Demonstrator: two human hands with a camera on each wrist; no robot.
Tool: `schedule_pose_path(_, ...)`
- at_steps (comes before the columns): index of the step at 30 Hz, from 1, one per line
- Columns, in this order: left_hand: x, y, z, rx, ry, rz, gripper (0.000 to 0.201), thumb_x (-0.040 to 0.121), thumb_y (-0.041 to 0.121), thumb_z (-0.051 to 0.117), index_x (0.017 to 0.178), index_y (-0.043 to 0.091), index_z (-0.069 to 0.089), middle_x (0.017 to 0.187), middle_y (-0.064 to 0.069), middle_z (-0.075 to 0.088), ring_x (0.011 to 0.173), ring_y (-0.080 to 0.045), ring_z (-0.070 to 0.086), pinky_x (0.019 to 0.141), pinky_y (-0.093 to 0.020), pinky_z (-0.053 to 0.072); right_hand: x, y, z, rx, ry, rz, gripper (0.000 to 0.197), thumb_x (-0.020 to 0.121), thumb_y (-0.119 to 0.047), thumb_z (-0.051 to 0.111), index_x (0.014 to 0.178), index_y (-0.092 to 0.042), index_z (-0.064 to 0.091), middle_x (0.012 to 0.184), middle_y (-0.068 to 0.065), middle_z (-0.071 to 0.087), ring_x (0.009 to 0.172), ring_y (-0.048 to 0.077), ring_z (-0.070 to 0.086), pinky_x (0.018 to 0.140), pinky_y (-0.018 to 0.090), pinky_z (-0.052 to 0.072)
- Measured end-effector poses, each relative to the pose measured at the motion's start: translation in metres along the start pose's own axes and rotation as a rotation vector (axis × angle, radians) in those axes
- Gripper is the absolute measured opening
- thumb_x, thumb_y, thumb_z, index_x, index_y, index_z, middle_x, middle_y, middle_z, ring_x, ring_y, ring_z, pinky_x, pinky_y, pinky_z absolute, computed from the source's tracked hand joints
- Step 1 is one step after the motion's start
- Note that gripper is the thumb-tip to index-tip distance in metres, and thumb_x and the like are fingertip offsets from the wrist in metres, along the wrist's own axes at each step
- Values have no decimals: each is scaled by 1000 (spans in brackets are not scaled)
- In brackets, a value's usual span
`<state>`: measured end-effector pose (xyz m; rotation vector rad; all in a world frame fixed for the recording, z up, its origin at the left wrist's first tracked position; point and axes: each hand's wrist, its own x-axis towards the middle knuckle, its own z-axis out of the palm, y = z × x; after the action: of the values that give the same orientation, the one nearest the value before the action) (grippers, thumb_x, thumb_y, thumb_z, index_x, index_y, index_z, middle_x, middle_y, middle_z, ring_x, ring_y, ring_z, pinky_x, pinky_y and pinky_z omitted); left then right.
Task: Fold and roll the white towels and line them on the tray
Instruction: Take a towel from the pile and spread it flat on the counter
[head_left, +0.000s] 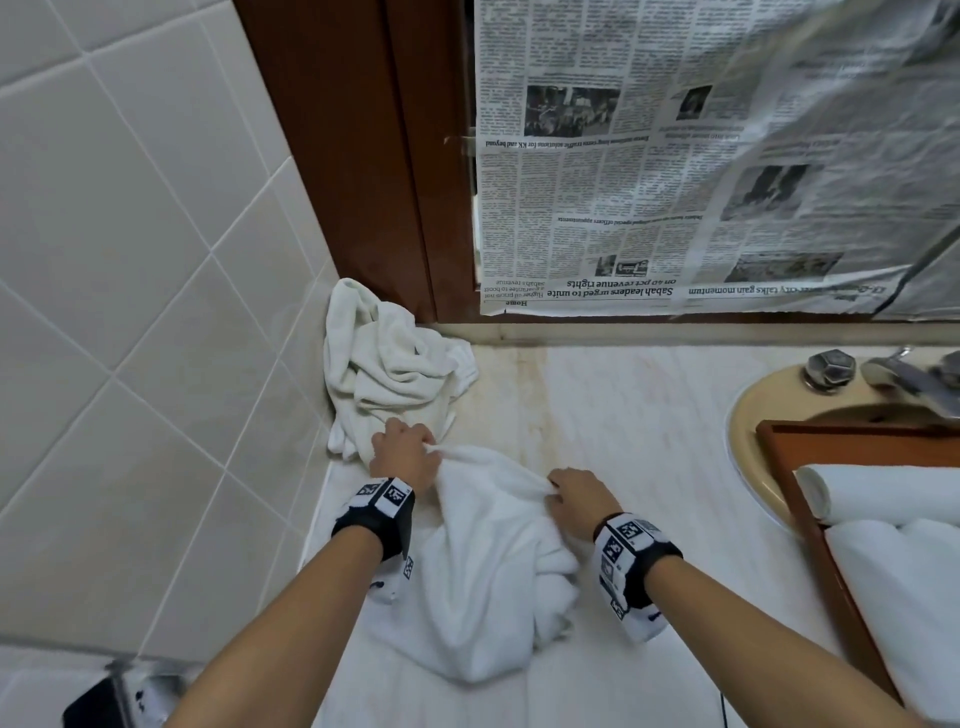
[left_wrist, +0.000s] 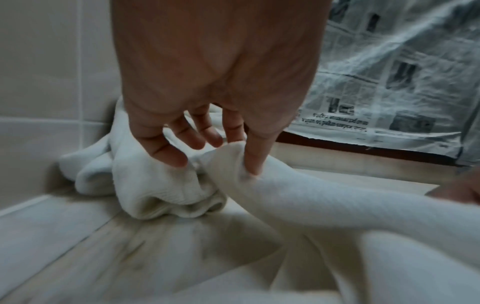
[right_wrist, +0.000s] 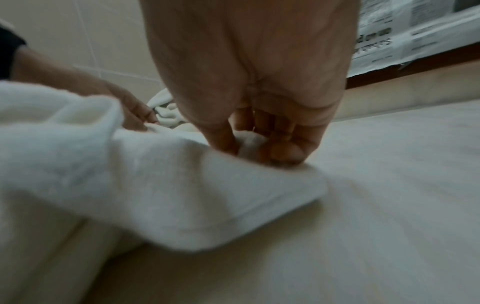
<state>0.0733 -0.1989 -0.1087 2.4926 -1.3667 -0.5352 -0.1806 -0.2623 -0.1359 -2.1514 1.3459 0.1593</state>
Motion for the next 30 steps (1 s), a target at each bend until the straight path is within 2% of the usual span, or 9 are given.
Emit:
schedule_pose_path(2,-14,3,2,13,-28,42,19,89,36,65,102,23,63,124,0,46,117,-26,42,93,-41,44,-17,5,2,6,21,-42,22,96,-21,45,74,-25,47,83,-7,50,101,24,48,76,32,38)
schedule_pose_path(5,-38,-4,10,-38,-158,98,23,86,43,68,93,24,56,98,4,61,94,-20,55,83,-34,44,-50,9,3,20,37,-41,14,98,-43,47,98,-33,56,113,-15,53,116,18,36,92,36,36)
schedule_pose_path(7,-56,-13,16,-149,-221,136,20,84,33,71,90,21,56,87,2,62,83,-20,58,67,-22,43,-71,9,8,64,19,-38,14,95,-53,49,100,-40,53,116,-21,51,117,13,31,98,38,31)
schedule_pose_path(9,-75,-18,19,-156,-303,170,20,86,32,70,98,22,57,88,2,64,77,-14,57,61,-16,39,-92,7,15,158,-16,-76,25,95,-51,53,115,-37,57,120,-14,55,117,14,41,101,38,34)
schedule_pose_path(12,-96,-22,21,-77,-406,195,25,85,37,71,105,26,59,95,2,67,86,-16,60,68,-21,44,-119,12,32,285,-138,-164,42,92,-39,64,132,-29,55,128,-5,59,117,15,54,98,28,41)
schedule_pose_path(15,-119,-18,21,-86,-479,187,26,76,36,79,96,28,64,97,2,68,86,-16,61,63,-20,46,-143,25,37,246,-200,-163,14,83,-33,74,94,-27,67,94,-8,67,86,10,60,71,16,42)
schedule_pose_path(18,-143,-2,12,-269,-511,173,26,75,26,85,95,18,68,99,-5,67,70,-15,62,55,-22,51,-162,45,15,202,-126,-169,29,79,-28,76,61,-26,53,64,-8,55,60,6,48,55,18,33)
schedule_pose_path(25,-193,48,-27,-315,-419,295,20,76,24,84,92,20,72,87,-7,72,59,-12,59,58,-26,50,-218,87,-56,239,35,-324,35,83,-36,75,60,-21,53,57,-10,49,55,3,44,54,21,30)
schedule_pose_path(30,-242,70,-26,-253,-517,272,19,74,31,85,87,21,75,79,-6,72,63,-10,60,67,-30,52,-262,105,-55,244,21,-363,42,83,-39,74,59,-18,48,56,-9,43,55,6,38,55,23,27)
